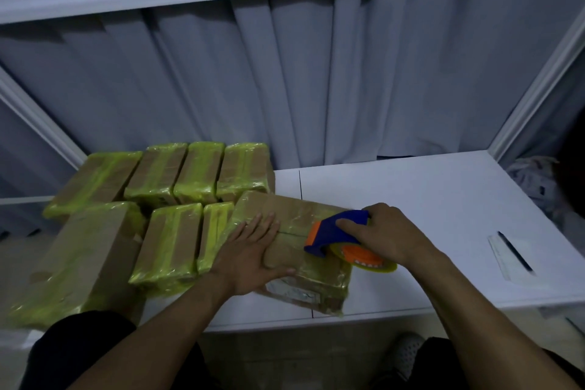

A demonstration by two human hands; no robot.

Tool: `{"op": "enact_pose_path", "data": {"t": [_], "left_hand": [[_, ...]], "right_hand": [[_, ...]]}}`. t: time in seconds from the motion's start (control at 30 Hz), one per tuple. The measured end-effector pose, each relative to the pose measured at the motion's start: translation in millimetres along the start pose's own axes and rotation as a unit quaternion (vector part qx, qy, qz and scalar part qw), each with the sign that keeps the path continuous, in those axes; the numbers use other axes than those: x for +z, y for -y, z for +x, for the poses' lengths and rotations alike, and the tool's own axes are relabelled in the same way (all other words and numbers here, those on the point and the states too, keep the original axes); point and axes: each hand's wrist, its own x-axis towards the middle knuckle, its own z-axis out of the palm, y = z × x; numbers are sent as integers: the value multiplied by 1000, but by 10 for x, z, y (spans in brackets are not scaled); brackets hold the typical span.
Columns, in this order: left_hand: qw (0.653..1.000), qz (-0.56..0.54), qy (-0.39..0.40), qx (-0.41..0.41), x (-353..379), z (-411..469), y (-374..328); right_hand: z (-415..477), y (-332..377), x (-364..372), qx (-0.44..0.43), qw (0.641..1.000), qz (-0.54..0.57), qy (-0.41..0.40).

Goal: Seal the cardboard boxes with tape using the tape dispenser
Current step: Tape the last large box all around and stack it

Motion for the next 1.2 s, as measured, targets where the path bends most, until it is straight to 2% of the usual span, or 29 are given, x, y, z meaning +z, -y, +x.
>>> {"op": "enact_pose_path", "data": {"t": [0.17,0.27,0.43,0.6,0.8,1.1,1.2], "left_hand": [[998,-38,-2,50,-25,29,-324],[996,-77,0,40,22,109,-566],[999,-23,-24,20,134,107,-606],[999,-17,-19,21,120,100,-610],[1000,-11,-12,16,105,97,-624],[1000,-7,0,9,4,75,-736],[999,-39,4,29,-31,111,-911]], "right_hand": [[18,-39,3,3,1000,-1,3],[0,-87,31,7,1000,3,-4],[-79,-101,13,11,999,30,-14],[-201,-116,-110,14,998,65,-5],[-373,-324,-443,34,992,118,-32],[-318,-437,-305,41,996,77,-21],[-304,-454,-295,44,996,77,-15]]}}
